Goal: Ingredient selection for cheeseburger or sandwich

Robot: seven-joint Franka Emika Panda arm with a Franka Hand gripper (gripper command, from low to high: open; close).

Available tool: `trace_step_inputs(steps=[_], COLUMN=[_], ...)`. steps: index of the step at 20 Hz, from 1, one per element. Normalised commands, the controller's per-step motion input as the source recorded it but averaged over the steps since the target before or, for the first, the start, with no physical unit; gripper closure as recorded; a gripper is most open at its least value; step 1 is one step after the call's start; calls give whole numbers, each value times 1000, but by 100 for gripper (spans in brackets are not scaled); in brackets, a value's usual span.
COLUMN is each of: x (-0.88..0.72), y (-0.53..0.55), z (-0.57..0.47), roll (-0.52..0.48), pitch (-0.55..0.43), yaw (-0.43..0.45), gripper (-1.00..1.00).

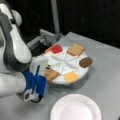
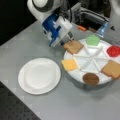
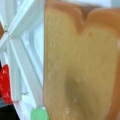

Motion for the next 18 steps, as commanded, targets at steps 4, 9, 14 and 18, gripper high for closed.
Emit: trace_step_inputs(steps=[4, 9, 14, 18], x=[200, 194, 188, 186], y=[-35, -9, -67, -138], z=[-99, -78, -66, -9], roll=[249, 243, 189, 118], pitch=[-5, 10, 24, 64], yaw=[-35, -46, -36, -16], gripper=[100, 100, 100, 100])
